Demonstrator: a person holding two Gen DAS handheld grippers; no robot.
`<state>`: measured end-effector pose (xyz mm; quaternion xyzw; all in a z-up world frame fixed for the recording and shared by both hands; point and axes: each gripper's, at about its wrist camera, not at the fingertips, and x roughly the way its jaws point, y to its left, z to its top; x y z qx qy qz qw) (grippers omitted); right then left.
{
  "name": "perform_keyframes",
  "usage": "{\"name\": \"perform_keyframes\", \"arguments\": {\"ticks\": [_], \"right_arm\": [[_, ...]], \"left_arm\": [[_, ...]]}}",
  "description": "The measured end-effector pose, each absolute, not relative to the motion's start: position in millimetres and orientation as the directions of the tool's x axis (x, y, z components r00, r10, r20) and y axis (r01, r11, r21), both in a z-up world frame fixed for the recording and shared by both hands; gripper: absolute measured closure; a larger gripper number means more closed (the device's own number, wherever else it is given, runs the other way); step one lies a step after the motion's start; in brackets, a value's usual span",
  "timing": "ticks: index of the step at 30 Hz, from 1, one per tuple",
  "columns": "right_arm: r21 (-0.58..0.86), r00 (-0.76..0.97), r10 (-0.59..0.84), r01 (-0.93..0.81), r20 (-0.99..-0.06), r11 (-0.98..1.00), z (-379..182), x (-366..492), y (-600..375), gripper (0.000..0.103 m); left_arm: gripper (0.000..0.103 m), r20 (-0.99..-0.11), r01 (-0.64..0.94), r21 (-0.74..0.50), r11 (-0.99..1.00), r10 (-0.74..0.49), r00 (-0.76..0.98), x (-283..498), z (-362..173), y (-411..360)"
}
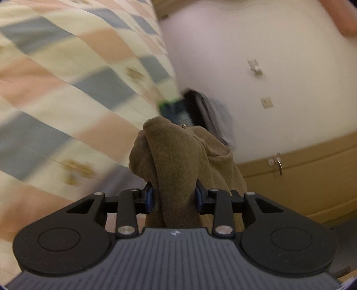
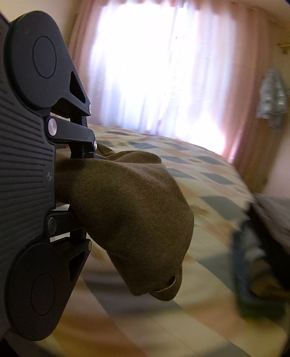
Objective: Fold clothes
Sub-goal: 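Carry the bundle with both grippers over to the clothes stack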
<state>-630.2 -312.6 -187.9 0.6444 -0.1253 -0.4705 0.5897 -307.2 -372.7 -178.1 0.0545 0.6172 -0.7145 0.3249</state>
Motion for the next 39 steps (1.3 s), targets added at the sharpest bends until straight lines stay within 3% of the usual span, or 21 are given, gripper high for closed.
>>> {"name": "perform_keyframes", "arguments": {"ticks": [6, 12, 25, 39], "right_arm": [[0.878, 0.439, -0.788, 0.404, -0.431, -0.255, -155.0, -756.9, -283.3, 0.080], [0.890, 0.360, -0.847, 0.384, -0.391, -0.248, -132.2, -827.8, -282.2, 0.080], [0.947, 0.147, -0.947, 0.193, -0.285, -0.255, -152.8, -855.8, -360.8, 0.078], [0.932, -0.093, -0.945, 0.158, -0.314, -0.325, -195.5, -806.3, -483.8, 0.076]], "left_arm": [[0.073, -0.427, 0.487, -0.869, -0.088, -0.365, -0.827, -440.0, -157.8, -375.0], [0.073, -0.426, 0.504, -0.843, -0.189, -0.338, -0.839, -512.3, -132.1, -412.5], [0.073, -0.496, 0.549, -0.757, -0.354, -0.236, -0.836, -599.2, -89.3, -605.8], [0.071, -0.621, 0.459, -0.657, -0.599, 0.085, -0.779, -689.1, -115.4, -803.0]]}}
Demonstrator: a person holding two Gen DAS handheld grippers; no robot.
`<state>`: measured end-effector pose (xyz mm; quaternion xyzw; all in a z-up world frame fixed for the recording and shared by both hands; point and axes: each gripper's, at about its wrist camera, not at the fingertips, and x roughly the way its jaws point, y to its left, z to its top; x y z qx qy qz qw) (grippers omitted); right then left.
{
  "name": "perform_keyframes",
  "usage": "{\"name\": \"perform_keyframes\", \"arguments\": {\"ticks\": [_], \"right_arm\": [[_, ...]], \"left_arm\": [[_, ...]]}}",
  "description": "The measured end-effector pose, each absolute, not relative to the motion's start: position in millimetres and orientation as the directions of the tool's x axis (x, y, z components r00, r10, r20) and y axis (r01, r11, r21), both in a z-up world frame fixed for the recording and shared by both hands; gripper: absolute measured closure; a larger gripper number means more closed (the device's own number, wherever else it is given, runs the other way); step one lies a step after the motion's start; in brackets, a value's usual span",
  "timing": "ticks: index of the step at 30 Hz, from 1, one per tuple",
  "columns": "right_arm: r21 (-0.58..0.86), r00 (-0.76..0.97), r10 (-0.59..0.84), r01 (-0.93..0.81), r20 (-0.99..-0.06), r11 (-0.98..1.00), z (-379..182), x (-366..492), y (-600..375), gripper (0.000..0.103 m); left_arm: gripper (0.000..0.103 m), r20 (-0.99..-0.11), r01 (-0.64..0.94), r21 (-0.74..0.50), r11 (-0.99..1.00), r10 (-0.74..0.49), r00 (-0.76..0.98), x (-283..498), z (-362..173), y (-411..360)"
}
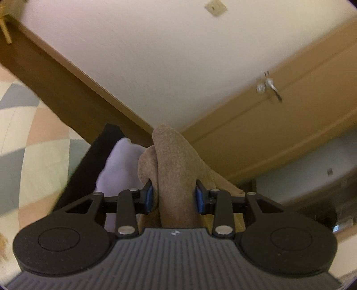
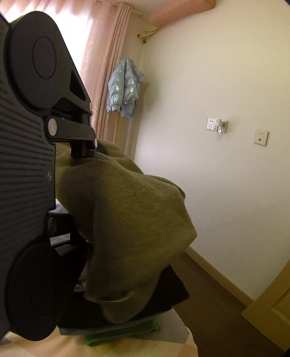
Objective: Fold clothes
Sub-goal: 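Carry the bundle with both grippers over to the clothes stack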
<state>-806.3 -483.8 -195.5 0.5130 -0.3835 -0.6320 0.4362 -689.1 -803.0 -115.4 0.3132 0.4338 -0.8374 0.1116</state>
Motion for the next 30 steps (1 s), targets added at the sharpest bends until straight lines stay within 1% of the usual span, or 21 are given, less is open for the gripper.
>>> {"name": "perform_keyframes", "arguments": {"ticks": [2, 5, 8, 9, 10, 11, 13, 17, 19, 20, 21, 22, 23, 26, 27, 29, 30], "right_arm": [[0.913, -0.109, -0.939, 0.223, -0.326, -0.343, -199.4, -796.8, -498.3, 0.076], [0.886, -0.099, -0.922, 0.253, -0.375, -0.388, -217.7, -792.8, -515.1, 0.072], [0.856, -0.045, -0.899, 0.287, -0.436, -0.430, -234.4, -790.1, -520.6, 0.065], [0.845, -0.026, -0.892, 0.309, -0.451, -0.436, -237.6, -788.8, -521.1, 0.060], [0.843, -0.009, -0.893, 0.326, -0.450, -0.428, -237.9, -788.3, -520.6, 0.054], [0.841, 0.007, -0.894, 0.342, -0.449, -0.420, -237.2, -787.9, -518.6, 0.053], [0.842, 0.028, -0.898, 0.361, -0.440, -0.402, -231.6, -792.7, -505.6, 0.045], [0.858, 0.010, -0.907, 0.327, -0.422, -0.396, -230.8, -819.4, -491.8, 0.044], [0.871, 0.017, -0.913, 0.306, -0.408, -0.384, -230.9, -828.0, -498.6, 0.043], [0.875, 0.021, -0.916, 0.305, -0.401, -0.376, -228.3, -831.3, -504.7, 0.047], [0.862, 0.015, -0.913, 0.337, -0.408, -0.380, -220.2, -834.4, -508.7, 0.073], [0.831, 0.004, -0.904, 0.396, -0.427, -0.391, -214.7, -832.2, -505.1, 0.079], [0.799, -0.006, -0.904, 0.465, -0.428, -0.382, -208.3, -827.0, -504.1, 0.080], [0.678, -0.048, -0.917, 0.659, -0.395, -0.326, -190.6, -805.4, -501.1, 0.081], [0.655, -0.052, -0.920, 0.686, -0.389, -0.316, -191.3, -800.6, -500.5, 0.081], [0.665, -0.056, -0.894, 0.648, -0.445, -0.371, -207.7, -802.9, -505.4, 0.079], [0.675, -0.054, -0.882, 0.623, -0.468, -0.396, -215.7, -805.2, -506.7, 0.077]], "left_arm": [[0.071, -0.621, 0.426, -0.644, -0.635, 0.110, -0.776, -694.8, -127.8, -814.9], [0.069, -0.644, 0.418, -0.634, -0.650, 0.146, -0.751, -699.6, -158.4, -826.4], [0.065, -0.620, 0.403, -0.670, -0.624, 0.171, -0.766, -696.5, -181.8, -833.8], [0.065, -0.605, 0.396, -0.682, -0.614, 0.170, -0.778, -694.8, -184.7, -836.8], [0.063, -0.593, 0.391, -0.691, -0.609, 0.167, -0.788, -692.4, -186.5, -837.5], [0.063, -0.586, 0.389, -0.695, -0.605, 0.164, -0.794, -691.1, -187.6, -839.4], [0.060, -0.582, 0.387, -0.696, -0.604, 0.160, -0.797, -689.9, -189.2, -841.1], [0.061, -0.577, 0.388, -0.684, -0.619, 0.133, -0.806, -690.3, -189.8, -837.0], [0.063, -0.585, 0.394, -0.660, -0.640, 0.109, -0.804, -692.9, -185.2, -833.9], [0.065, -0.591, 0.398, -0.643, -0.655, 0.094, -0.801, -694.1, -181.3, -831.8], [0.066, -0.592, 0.393, -0.628, -0.672, 0.084, -0.802, -694.0, -175.1, -828.6], [0.067, -0.585, 0.378, -0.617, -0.690, 0.082, -0.807, -694.5, -168.9, -825.6], [0.067, -0.573, 0.355, -0.606, -0.712, 0.080, -0.816, -695.5, -163.6, -821.8], [0.067, -0.542, 0.303, -0.568, -0.766, 0.071, -0.837, -699.0, -152.5, -811.8], [0.066, -0.559, 0.317, -0.559, -0.766, 0.066, -0.827, -702.4, -153.8, -811.8], [0.065, -0.609, 0.357, -0.533, -0.768, 0.055, -0.791, -710.8, -159.5, -811.8], [0.063, -0.624, 0.365, -0.518, -0.774, 0.050, -0.780, -713.9, -161.1, -810.7]]}}
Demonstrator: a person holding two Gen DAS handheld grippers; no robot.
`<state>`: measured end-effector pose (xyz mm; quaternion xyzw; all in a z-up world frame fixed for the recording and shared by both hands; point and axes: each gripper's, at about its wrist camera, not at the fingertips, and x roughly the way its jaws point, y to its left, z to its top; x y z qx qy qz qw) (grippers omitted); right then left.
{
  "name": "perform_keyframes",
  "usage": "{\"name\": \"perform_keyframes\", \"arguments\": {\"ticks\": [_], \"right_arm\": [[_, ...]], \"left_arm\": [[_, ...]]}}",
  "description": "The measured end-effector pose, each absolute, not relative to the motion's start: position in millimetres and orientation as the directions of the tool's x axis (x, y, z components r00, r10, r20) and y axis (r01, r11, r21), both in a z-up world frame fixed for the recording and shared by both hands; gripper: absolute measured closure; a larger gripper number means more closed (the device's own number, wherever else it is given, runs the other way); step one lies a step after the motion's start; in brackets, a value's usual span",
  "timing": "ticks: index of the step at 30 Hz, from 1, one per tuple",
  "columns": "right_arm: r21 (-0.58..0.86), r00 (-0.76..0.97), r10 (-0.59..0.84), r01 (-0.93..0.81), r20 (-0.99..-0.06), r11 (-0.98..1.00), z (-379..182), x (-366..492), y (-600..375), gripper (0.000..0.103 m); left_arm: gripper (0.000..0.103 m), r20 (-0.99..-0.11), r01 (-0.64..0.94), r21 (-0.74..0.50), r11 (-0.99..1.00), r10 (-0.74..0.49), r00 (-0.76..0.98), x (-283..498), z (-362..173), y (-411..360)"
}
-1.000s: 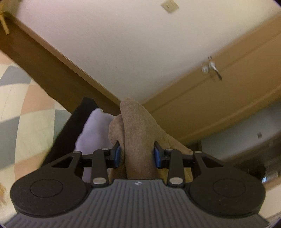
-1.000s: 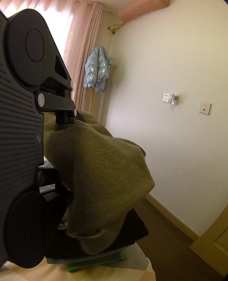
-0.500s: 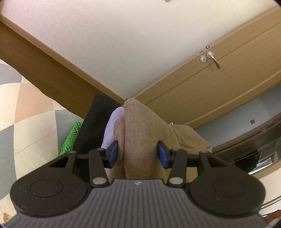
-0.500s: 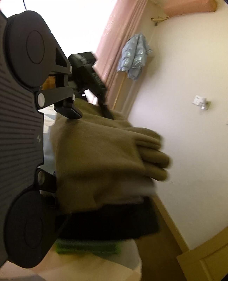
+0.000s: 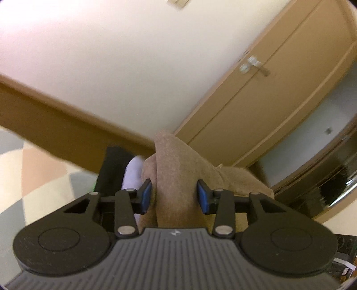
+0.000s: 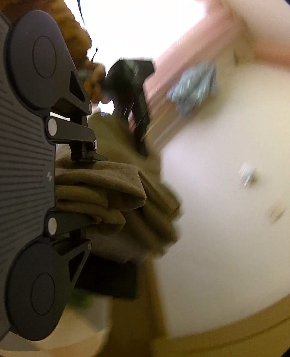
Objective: Fold clothes
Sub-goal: 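Carry the bundle with both grippers over to the clothes stack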
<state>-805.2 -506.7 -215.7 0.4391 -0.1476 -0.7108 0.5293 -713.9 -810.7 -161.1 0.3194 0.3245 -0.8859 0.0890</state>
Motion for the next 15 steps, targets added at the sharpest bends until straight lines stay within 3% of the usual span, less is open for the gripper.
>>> {"name": "perform_keyframes", "arguments": {"ticks": [3, 9, 12, 14, 15], "right_arm": [[0.759, -0.021, -0.874, 0.486, -0.485, -0.433, -235.1, -822.3, -500.8, 0.072], [0.745, -0.061, -0.837, 0.423, -0.544, -0.515, -214.1, -850.8, -477.0, 0.040], [0.633, -0.226, -0.771, 0.459, -0.595, -0.623, -193.7, -860.6, -459.6, 0.040], [0.564, -0.322, -0.779, 0.550, -0.538, -0.616, -173.9, -855.1, -457.9, 0.041], [0.535, -0.307, -0.810, 0.625, -0.501, -0.568, -167.3, -844.2, -464.8, 0.047]], "left_arm": [[0.051, -0.633, 0.384, -0.492, -0.781, 0.018, -0.774, -714.6, -156.5, -808.4], [0.058, -0.625, 0.512, -0.448, -0.733, -0.153, -0.766, -673.2, -125.0, -809.0], [0.060, -0.574, 0.519, -0.441, -0.733, -0.214, -0.790, -650.1, -106.4, -788.6], [0.062, -0.542, 0.509, -0.450, -0.734, -0.229, -0.808, -641.2, -100.1, -774.4], [0.068, -0.531, 0.503, -0.458, -0.734, -0.228, -0.816, -639.6, -99.2, -769.1]]}}
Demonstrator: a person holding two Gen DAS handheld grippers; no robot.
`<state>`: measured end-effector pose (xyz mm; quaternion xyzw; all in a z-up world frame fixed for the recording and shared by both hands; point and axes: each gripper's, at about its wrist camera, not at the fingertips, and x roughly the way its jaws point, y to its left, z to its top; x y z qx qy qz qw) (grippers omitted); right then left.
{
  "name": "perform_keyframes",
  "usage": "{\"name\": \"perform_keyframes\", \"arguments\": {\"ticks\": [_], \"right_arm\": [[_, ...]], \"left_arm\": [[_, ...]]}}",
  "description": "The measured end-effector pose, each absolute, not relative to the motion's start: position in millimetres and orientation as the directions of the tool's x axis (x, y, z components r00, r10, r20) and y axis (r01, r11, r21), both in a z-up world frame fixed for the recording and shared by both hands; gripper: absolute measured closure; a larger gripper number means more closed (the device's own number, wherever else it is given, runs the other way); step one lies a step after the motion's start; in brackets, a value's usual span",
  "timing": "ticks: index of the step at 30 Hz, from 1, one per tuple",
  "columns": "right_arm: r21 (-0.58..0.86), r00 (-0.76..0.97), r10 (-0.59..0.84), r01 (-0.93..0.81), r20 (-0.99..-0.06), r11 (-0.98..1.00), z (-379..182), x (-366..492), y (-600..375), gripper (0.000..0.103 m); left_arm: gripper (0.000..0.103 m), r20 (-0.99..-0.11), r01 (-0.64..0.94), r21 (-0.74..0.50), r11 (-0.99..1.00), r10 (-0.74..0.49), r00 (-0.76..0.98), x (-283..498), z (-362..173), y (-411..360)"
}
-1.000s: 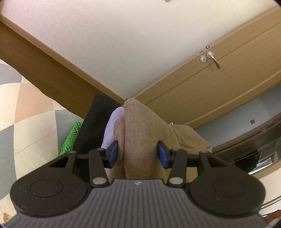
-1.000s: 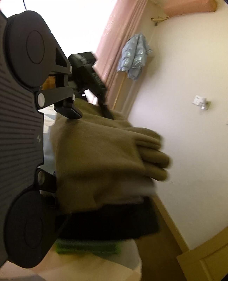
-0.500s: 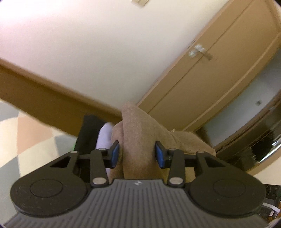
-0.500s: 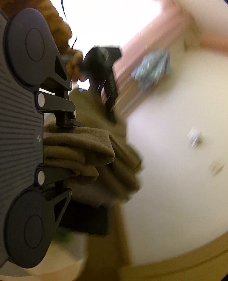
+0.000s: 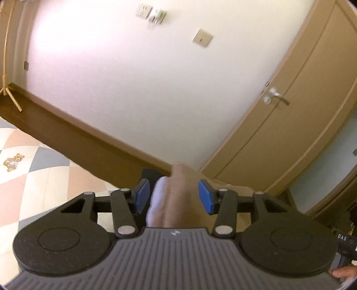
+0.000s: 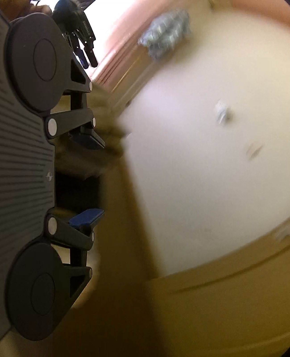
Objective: Fold clothes
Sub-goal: 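Carry the bundle with both grippers over to the clothes stack, then lower the bundle onto the stack and open both grippers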
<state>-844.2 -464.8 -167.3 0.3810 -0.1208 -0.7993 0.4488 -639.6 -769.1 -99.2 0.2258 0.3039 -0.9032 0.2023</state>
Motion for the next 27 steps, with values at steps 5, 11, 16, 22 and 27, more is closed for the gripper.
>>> {"name": "perform_keyframes", "arguments": {"ticks": [5, 11, 16, 22, 27], "right_arm": [[0.349, -0.159, -0.898, 0.882, -0.410, -0.315, -156.9, -788.0, -489.8, 0.069], [0.310, -0.154, -0.790, 0.862, -0.593, -0.401, -206.9, -802.8, -517.3, 0.075], [0.282, -0.212, -0.837, 0.876, -0.504, -0.392, -171.0, -799.3, -523.2, 0.071], [0.174, -0.323, -0.855, 0.891, -0.406, -0.419, -164.8, -807.3, -581.4, 0.072], [0.110, -0.317, -0.777, 0.891, -0.544, -0.440, -226.8, -822.1, -618.7, 0.074]], "left_arm": [[0.082, -0.540, 0.489, -0.466, -0.738, -0.200, -0.817, -656.5, -113.4, -759.3], [0.089, -0.612, 0.552, -0.477, -0.684, -0.193, -0.767, -685.2, -152.7, -767.9], [0.090, -0.548, 0.514, -0.477, -0.713, -0.216, -0.808, -681.0, -121.8, -768.6], [0.090, -0.596, 0.524, -0.409, -0.747, -0.216, -0.773, -722.7, -126.1, -770.8], [0.085, -0.603, 0.548, -0.441, -0.711, -0.217, -0.768, -729.0, -163.6, -779.2]]}}
